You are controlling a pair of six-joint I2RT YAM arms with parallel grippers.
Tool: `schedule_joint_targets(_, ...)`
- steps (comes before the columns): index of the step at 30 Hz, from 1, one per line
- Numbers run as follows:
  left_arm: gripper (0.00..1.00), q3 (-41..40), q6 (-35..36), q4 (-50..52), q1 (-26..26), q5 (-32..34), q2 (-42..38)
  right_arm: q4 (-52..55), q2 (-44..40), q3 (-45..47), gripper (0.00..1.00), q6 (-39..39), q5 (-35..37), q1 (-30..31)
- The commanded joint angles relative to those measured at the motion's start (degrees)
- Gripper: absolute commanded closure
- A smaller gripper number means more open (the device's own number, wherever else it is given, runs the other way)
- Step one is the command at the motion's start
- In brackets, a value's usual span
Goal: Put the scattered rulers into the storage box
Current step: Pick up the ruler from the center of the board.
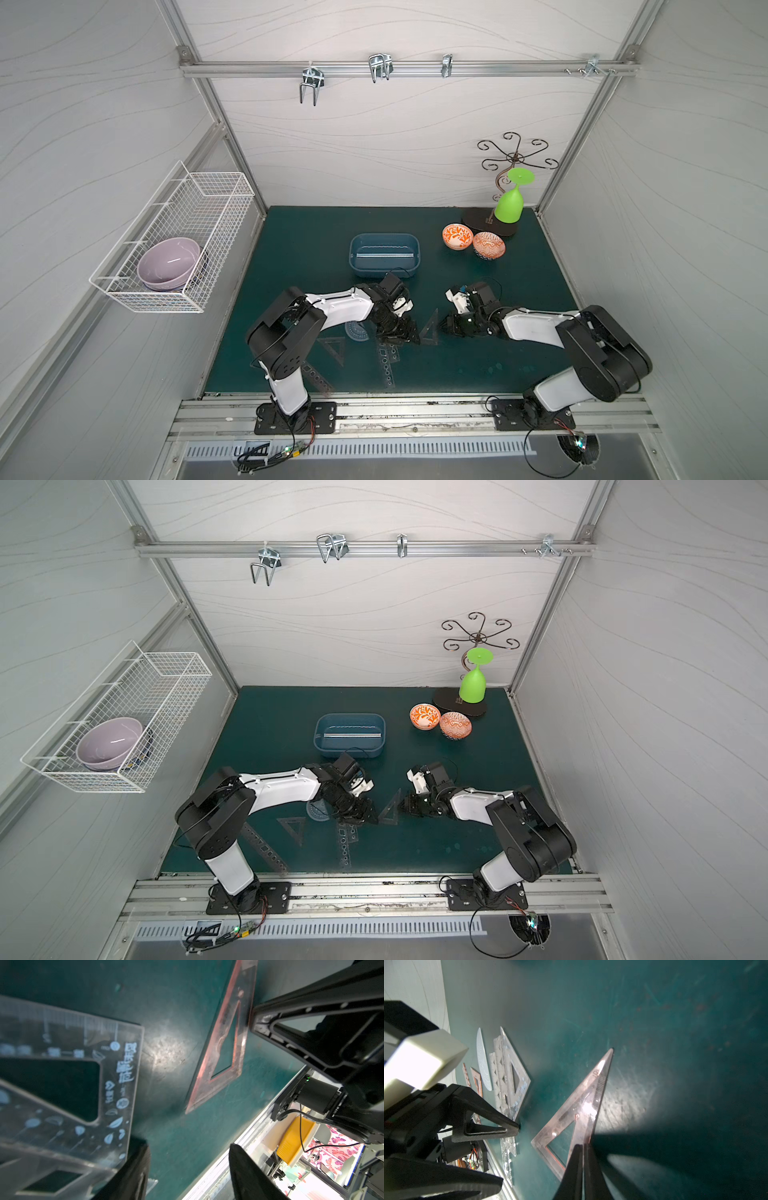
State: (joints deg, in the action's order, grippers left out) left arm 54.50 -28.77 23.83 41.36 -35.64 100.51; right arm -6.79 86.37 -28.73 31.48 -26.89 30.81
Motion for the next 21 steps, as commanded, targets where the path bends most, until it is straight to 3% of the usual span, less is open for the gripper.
schedule_joint_targets(1,0.36,1.40,0.12,-1.24,0.47,-0.84,2.21,0.28,0.76,1.13,0.90,-0.72,0.85,-0.31)
schedule_joint_targets(7,0.37,1.69,-0.31,-0.92,0.47,-0.16,2.17,0.74,-1.16,1.40,0.90,-0.13,-0.08,-0.37)
schedule_joint_targets(14,0.38,0.08,-0.62,-1.57,0.47,1.45,0.14,2.91,-8.99,1.00,0.88,-0.02,-0.11,-0.77)
schedule_joint_targets(21,0.40,-0.93,-1.50,-2.86,0.47,2.00,-0.48,-1.66,-2.74,-0.68,0.90,1.22,-2.43,-0.78)
